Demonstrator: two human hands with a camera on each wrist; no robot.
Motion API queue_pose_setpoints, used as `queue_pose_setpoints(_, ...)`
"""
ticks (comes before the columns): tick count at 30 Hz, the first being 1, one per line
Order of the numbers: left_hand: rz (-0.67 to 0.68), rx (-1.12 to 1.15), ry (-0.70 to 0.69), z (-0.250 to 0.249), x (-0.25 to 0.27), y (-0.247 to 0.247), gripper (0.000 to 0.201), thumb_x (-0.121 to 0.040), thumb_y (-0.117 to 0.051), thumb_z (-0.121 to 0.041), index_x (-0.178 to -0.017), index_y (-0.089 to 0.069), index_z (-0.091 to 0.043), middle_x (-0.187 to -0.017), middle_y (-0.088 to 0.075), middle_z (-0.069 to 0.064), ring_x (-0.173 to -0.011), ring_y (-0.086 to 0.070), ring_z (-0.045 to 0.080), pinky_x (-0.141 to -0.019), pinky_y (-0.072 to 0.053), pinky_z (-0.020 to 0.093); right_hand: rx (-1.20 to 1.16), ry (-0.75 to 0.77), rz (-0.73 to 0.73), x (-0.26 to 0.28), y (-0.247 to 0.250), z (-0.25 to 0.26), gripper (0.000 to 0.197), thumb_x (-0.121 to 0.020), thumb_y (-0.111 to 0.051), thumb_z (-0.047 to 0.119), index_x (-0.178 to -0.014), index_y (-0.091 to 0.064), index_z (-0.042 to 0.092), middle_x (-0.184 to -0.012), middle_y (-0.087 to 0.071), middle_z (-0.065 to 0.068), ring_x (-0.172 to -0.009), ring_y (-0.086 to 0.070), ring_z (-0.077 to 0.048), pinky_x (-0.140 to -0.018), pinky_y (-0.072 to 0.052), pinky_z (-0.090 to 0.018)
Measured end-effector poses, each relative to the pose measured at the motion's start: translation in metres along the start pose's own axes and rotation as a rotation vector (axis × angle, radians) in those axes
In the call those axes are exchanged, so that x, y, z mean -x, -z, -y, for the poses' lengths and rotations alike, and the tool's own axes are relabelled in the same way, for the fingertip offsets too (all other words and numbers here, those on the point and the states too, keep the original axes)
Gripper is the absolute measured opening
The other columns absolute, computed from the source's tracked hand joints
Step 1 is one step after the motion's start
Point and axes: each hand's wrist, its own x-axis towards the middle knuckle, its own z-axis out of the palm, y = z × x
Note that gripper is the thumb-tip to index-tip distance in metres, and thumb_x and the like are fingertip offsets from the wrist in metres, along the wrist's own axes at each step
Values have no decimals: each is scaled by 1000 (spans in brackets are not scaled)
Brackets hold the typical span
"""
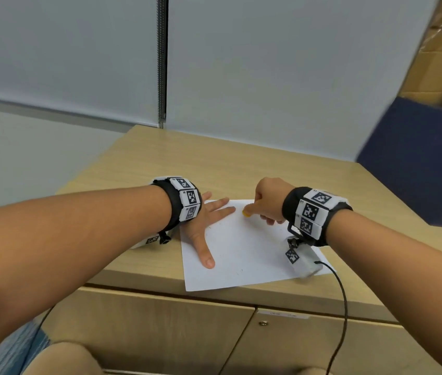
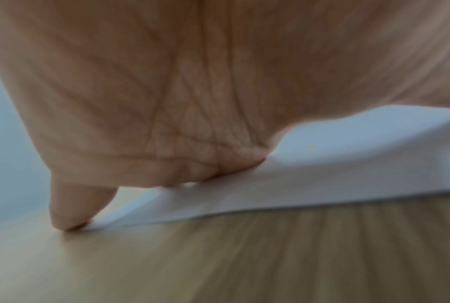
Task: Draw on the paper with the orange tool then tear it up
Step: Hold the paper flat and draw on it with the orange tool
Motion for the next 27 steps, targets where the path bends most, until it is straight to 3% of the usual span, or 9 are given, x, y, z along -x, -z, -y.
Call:
queue_pose_setpoints(4, -3, 9, 12, -4, 5, 2, 153, -39, -63, -95, -150, 28, -42, -162, 32, -12, -150, 26, 33, -118, 7, 66, 157, -48, 26, 22, 2, -28, 34, -95, -63, 41, -81, -60, 11, -70, -63, -2, -54, -56, -18, -60, -52, -29)
queue_pose_setpoints(7, 8, 24, 54, -12, 10, 4, 157, -37, -60, -98, -152, 27, -39, -163, 30, -9, -152, 22, 31, -120, 8, 60, 194, -56, 39, 27, -10, -36, 37, -94, -61, 48, -98, -61, 12, -86, -63, -3, -77, -63, -23, -68, -53, -30)
queue_pose_setpoints(9, 25, 21, 97, -23, 17, 7, 149, -50, -61, -96, -155, 25, -33, -165, 26, -4, -154, 14, 30, -122, 2, 54, 210, -45, 48, 29, -12, -37, 42, -93, -61, 52, -106, -63, 12, -100, -67, -5, -90, -66, -26, -79, -55, -35)
queue_pose_setpoints(13, 31, 53, 160, -41, 38, 2, 131, -60, -37, -102, -159, 13, -32, -168, 11, -1, -153, -1, 33, -119, -10, 55, 178, 14, 85, 25, -8, -34, 44, -91, -65, 48, -108, -71, 7, -107, -72, -13, -91, -66, -28, -79, -52, -36)
queue_pose_setpoints(16, 25, -2, 155, -40, 55, -1, 119, -69, -29, -99, -161, 1, -30, -166, -4, 1, -149, -15, 32, -114, -21, 51, 118, 114, 84, 18, -4, -35, 33, -88, -70, 43, -104, -69, 15, -109, -70, -7, -99, -64, -28, -89, -55, -41)
queue_pose_setpoints(19, 33, -58, 127, -37, 67, 7, 116, -71, -31, -97, -161, -6, -29, -162, -15, 3, -145, -25, 31, -108, -29, 49, 76, 209, 98, 15, -2, -35, 28, -87, -72, 40, -105, -71, 19, -103, -68, -2, -99, -62, -26, -91, -53, -42)
queue_pose_setpoints(21, -5, -62, 115, -32, 66, 14, 119, -69, -40, -96, -161, -3, -29, -164, -10, 0, -147, -21, 29, -112, -27, 49, 68, 255, 98, 14, -2, -35, 27, -88, -72, 40, -106, -72, 21, -99, -66, 1, -98, -62, -25, -91, -53, -42)
queue_pose_setpoints(25, -32, 17, 69, -14, 40, 20, 136, -59, -61, -92, -157, 16, -37, -164, 29, -6, -154, 3, 30, -122, -8, 52, 113, 323, 89, 12, -3, -34, 28, -90, -68, 41, -112, -70, 23, -104, -67, 1, -95, -60, -23, -87, -52, -37)
queue_pose_setpoints(27, -21, 17, 64, -6, 23, 17, 146, -51, -65, -94, -154, 22, -38, -160, 38, -7, -154, 12, 29, -123, -2, 56, 155, 356, 100, 12, -6, -35, 32, -87, -72, 42, -115, -69, 27, -107, -66, 4, -97, -59, -21, -88, -51, -36)
